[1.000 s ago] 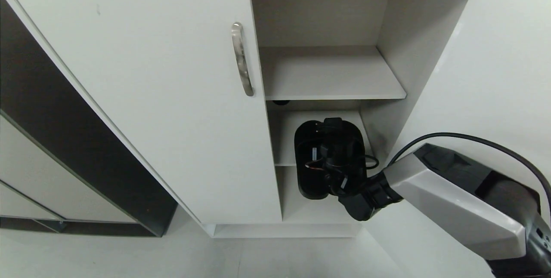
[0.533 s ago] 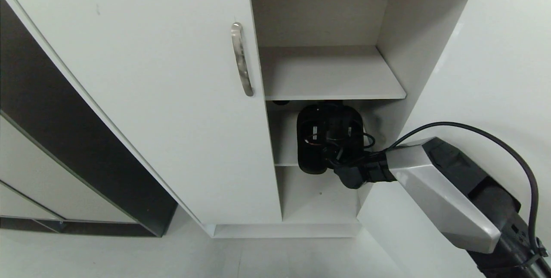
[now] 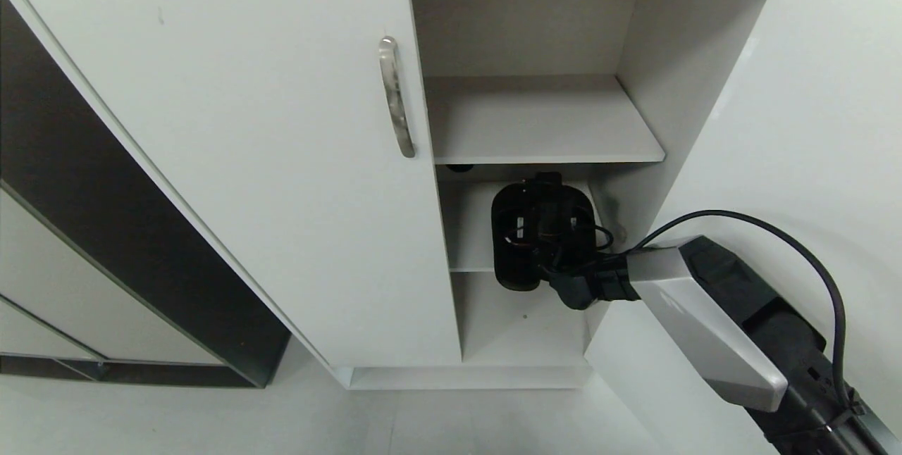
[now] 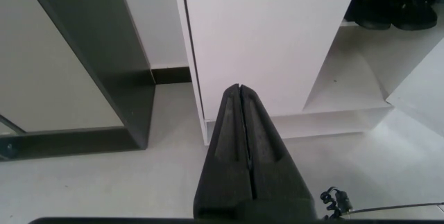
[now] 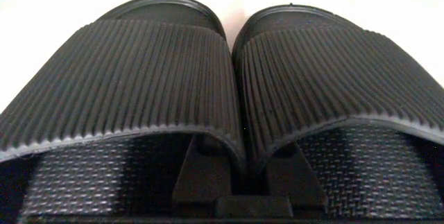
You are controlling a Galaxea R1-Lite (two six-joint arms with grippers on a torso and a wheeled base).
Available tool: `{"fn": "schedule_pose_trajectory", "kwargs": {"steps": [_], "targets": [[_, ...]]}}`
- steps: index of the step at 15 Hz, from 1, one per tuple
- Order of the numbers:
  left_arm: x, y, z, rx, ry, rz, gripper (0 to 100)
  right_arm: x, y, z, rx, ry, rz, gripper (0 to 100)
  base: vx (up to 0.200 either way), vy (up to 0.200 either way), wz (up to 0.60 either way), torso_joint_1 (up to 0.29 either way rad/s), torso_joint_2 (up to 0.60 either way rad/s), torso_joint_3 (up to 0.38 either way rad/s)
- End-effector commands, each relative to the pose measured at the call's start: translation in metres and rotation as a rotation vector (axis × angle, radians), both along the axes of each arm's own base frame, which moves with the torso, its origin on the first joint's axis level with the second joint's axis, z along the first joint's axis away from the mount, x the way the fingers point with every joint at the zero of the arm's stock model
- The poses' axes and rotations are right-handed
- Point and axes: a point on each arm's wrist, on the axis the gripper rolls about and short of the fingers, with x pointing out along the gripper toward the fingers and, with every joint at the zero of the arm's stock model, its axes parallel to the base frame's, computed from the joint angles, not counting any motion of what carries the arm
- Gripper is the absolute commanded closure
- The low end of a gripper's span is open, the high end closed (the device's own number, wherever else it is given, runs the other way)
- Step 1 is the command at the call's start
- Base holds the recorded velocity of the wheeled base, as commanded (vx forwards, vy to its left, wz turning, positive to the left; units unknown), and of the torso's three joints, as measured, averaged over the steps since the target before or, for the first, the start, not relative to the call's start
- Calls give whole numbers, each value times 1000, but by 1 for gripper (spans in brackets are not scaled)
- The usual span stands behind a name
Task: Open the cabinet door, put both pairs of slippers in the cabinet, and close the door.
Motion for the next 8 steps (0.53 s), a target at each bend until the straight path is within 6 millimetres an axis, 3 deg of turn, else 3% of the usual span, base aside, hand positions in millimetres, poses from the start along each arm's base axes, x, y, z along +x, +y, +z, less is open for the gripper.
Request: {"fn": "schedule_pose_trajectory", "kwargs": {"steps": [1, 8], "targets": [[0, 0, 0, 0, 1, 0, 100, 1, -1, 1, 3, -6, -3, 100, 0, 0, 0, 0, 0, 0], [0, 0, 0, 0, 1, 2, 100, -8, 2, 34, 41, -78, 5, 100, 0, 0, 0, 0, 0, 0]]}}
